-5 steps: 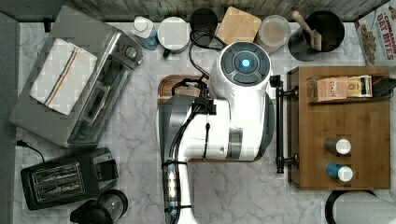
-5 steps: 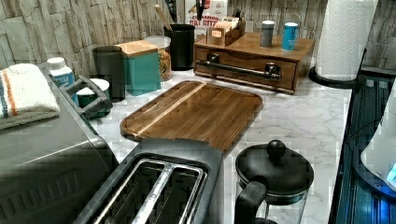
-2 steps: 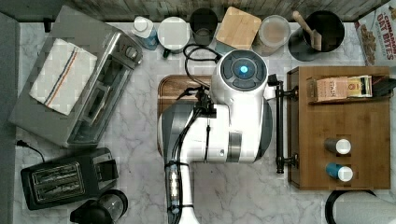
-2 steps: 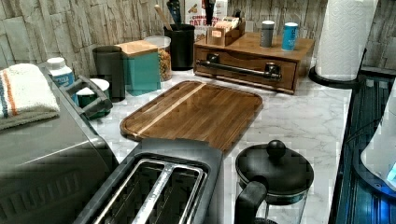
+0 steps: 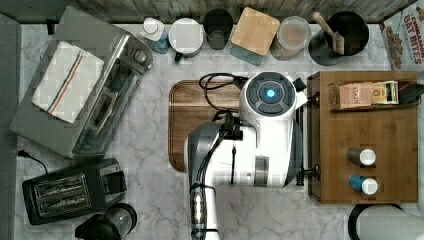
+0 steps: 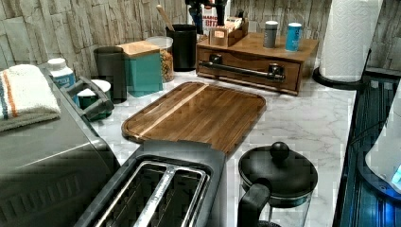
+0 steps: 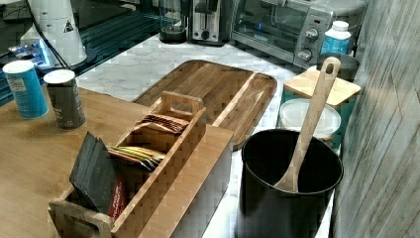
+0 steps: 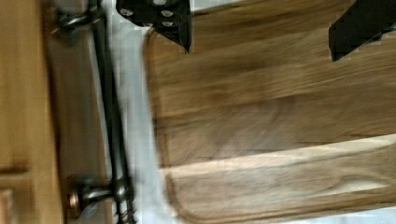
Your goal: Open the drawer.
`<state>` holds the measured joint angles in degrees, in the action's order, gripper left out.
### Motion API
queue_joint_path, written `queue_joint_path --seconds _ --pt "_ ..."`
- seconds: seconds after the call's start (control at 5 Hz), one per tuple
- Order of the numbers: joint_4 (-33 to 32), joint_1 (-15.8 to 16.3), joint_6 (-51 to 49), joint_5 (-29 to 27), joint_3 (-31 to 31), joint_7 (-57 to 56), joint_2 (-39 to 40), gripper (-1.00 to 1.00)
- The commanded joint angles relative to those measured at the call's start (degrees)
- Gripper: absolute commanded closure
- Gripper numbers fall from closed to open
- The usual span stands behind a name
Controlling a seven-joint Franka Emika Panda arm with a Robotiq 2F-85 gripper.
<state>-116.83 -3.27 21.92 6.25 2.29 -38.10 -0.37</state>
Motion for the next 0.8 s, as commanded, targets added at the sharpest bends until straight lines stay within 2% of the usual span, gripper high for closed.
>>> queue_joint_path --seconds 0.2,0.4,0.6,0.8 --pt "-3.7 -4.5 13.0 6.6 5.5 -7.1 0.8 -1.00" --pt "-6.4 -6.2 18.8 7.6 5.4 -10.0 1.7 -1.00" --pt "-7.5 -7.5 20.2 7.7 4.4 -10.9 3.0 -1.00" --pt "-9.4 -7.3 22.7 7.3 5.5 -13.0 3.6 -1.00"
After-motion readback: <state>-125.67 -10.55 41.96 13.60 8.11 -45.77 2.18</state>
